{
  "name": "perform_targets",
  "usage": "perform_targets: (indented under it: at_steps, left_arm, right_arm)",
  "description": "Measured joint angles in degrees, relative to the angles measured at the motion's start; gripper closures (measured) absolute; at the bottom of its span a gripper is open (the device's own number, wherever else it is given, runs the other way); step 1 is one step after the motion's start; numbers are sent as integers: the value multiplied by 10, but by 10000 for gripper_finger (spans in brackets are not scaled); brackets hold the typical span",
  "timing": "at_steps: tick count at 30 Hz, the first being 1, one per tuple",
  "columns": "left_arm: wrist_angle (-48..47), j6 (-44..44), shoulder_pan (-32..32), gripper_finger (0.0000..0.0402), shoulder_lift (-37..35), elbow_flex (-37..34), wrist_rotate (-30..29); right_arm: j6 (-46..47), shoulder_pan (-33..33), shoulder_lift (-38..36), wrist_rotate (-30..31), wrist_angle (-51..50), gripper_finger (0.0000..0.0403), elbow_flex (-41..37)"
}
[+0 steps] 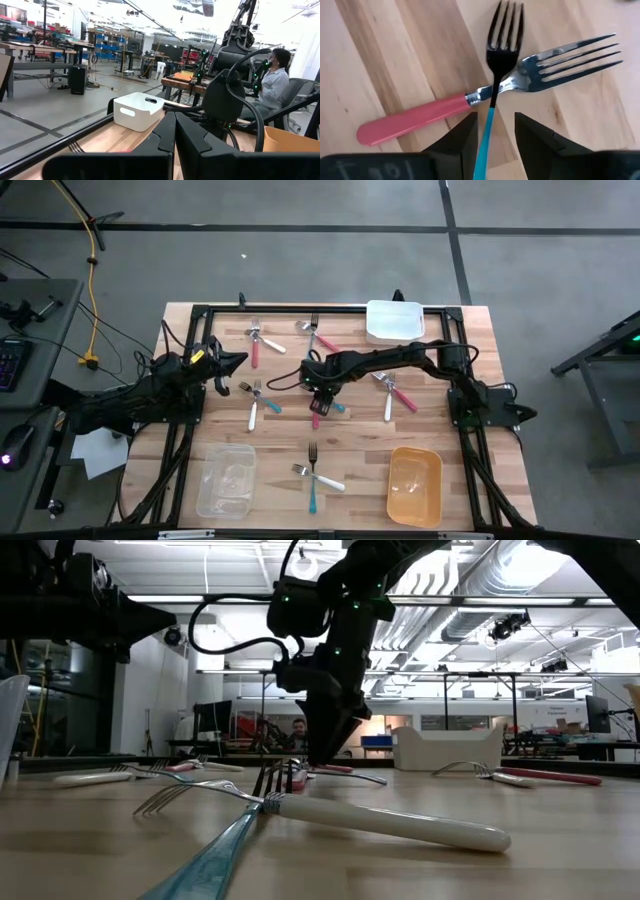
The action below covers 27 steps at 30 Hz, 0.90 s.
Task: Sort silverware by color (type)
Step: Put the center blue fork into the yellow bin
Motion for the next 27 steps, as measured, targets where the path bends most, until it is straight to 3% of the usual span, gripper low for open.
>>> perform_targets:
  at_steps: [8,12,21,27]
  left_arm:
    - [0,0,0,401,0,0,0]
    - [0,0,0,401,0,0,0]
    - [-1,0,0,401,0,0,3]
    - [-2,-1,0,401,0,0,3]
  right_arm:
    - [5,0,0,7,0,204,0]
    - [5,0,0,7,0,192,0]
    - [5,0,24,7,-10,246,0]
    - [6,3,26,6,-15,312,1]
